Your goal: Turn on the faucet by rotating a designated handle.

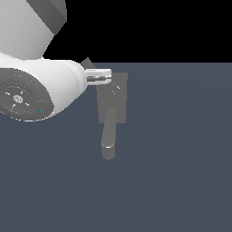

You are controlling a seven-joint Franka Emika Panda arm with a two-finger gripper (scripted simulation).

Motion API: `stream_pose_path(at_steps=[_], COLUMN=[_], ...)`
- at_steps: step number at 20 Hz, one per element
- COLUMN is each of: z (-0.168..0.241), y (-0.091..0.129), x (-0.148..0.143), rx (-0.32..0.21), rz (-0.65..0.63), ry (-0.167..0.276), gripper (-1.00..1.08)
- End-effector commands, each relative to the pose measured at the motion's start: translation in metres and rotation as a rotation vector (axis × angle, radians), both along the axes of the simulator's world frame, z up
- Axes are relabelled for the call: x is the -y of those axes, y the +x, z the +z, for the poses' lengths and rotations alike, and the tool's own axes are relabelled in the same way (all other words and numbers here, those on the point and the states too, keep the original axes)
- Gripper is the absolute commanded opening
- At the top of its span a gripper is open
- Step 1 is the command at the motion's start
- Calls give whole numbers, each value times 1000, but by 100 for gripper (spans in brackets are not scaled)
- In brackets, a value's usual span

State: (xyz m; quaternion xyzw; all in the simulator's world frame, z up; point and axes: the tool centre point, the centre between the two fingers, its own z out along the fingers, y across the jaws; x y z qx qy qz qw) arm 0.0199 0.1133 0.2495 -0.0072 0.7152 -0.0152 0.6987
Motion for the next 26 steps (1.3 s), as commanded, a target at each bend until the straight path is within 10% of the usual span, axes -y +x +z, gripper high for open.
stream_pose_path(at_steps=[1,26], z=[16,50], y=[2,1], x=[10,88], rx=[17,19], rz=[-5,-4], ry=[3,3], gripper=[-100,-100])
